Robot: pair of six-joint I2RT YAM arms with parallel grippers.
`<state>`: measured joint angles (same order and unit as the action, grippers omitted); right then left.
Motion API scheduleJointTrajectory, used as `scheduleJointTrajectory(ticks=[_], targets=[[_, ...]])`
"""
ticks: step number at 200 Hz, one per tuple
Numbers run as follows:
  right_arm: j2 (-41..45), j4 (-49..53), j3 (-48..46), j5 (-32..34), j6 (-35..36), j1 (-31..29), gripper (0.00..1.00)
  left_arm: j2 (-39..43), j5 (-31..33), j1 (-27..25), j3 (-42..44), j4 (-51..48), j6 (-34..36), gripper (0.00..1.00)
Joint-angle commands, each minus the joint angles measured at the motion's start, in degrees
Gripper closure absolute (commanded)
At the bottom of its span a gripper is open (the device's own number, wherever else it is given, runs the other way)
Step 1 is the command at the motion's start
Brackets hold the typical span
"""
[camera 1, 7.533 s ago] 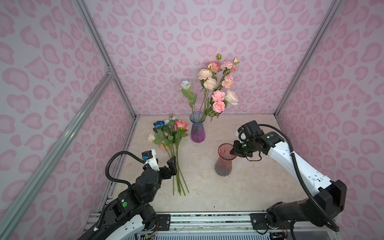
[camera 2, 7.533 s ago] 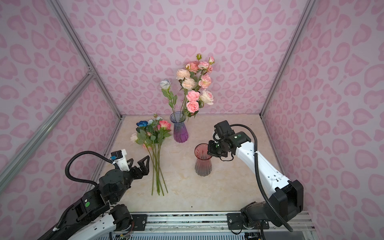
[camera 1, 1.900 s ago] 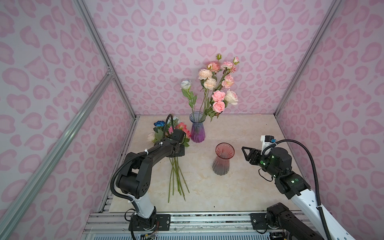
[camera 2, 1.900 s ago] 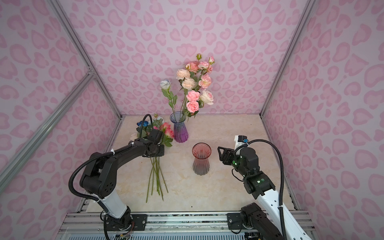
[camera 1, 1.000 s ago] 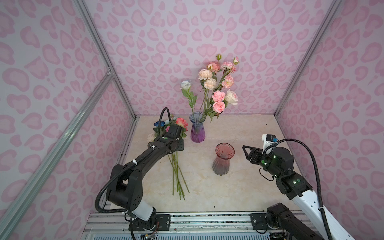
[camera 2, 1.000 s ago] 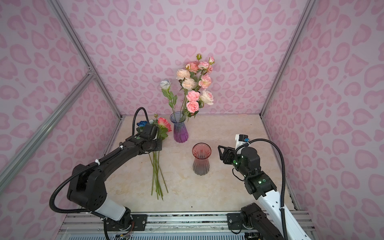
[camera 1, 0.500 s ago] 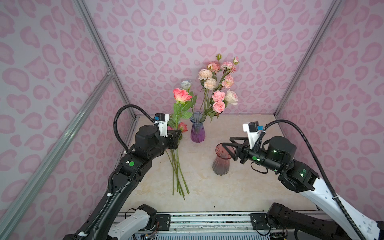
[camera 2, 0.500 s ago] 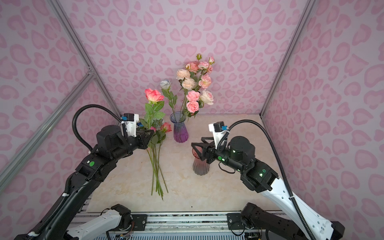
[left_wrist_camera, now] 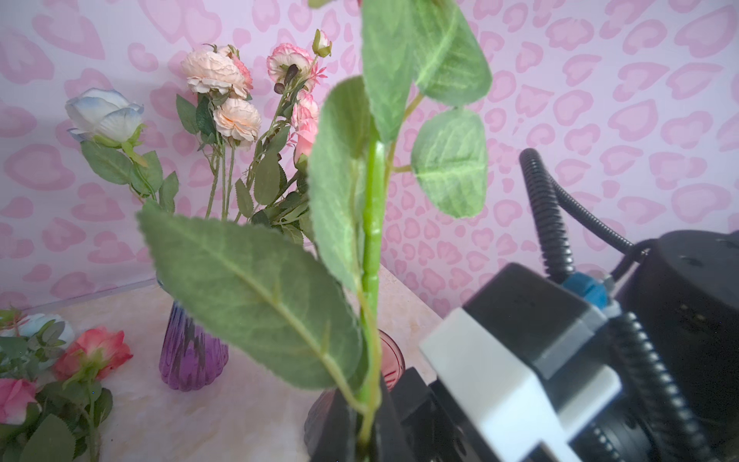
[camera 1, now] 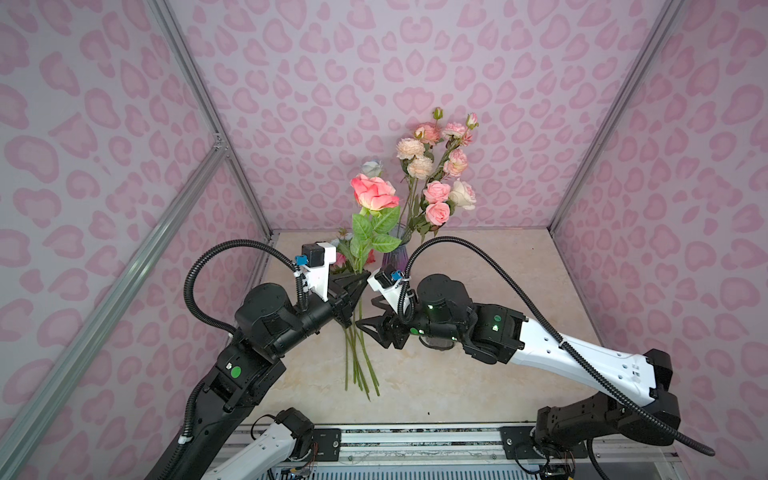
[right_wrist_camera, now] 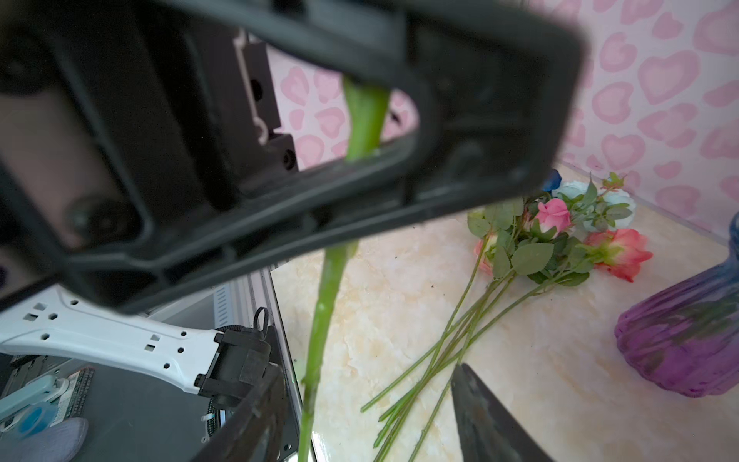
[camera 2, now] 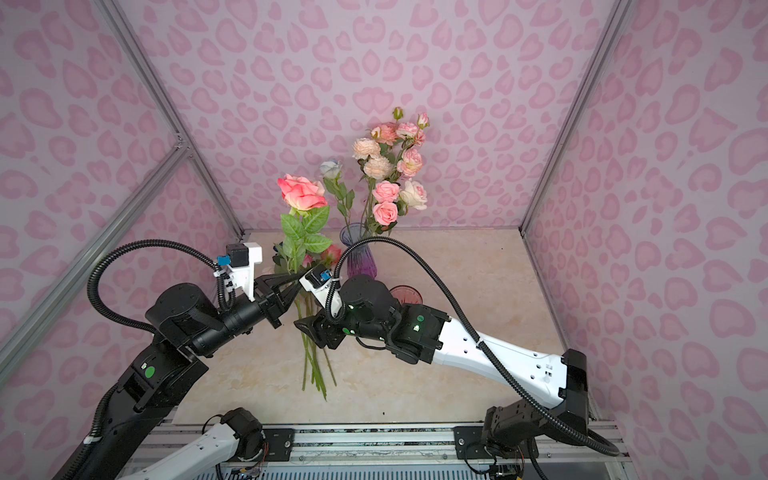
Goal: Arrange the flowers into the vase
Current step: 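Raise the pink rose with the left gripper while the right gripper reaches its stem, then close the right gripper on the rose stem and lift it while the left gripper opens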
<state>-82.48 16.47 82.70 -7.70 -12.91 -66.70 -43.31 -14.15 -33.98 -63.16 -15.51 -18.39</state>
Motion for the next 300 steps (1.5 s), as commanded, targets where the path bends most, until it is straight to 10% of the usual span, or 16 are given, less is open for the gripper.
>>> scheduleJointTrajectory(ticks=[1, 34, 101, 134, 165, 300], targets=[[-1.05, -3.84, 0.17, -0.69, -1.17, -0.1, 0.48, 0.92, -1.48, -0.03, 1.53, 4.45, -0.69, 0.97], [-1.19, -5.48, 0.03, -2.08, -2.93, -0.17, 0.77, 1.56, -1.87, -0.03, 3.12, 5.62, -1.33, 0.97], [-0.24, -10.3, -2.69, -1.61, -5.57, -0.11, 1.0, 2.17, -2.99, -0.05, 4.59, 7.27, -2.26, 0.94], [0.64, -11.23, -3.47, -0.16, -5.73, -0.1, 1.0, 3.41, -1.75, -0.04, 4.49, 5.75, -1.53, 0.42], [3.18, -10.92, -4.04, 2.87, -3.81, -0.11, 1.0, 8.55, 2.09, -0.04, 6.06, 4.2, -0.19, 0.2], [27.97, -7.26, -13.32, 22.81, 6.45, 10.12, 1.0, 14.5, 12.1, -0.04, 17.08, 4.39, -1.34, 0.12]])
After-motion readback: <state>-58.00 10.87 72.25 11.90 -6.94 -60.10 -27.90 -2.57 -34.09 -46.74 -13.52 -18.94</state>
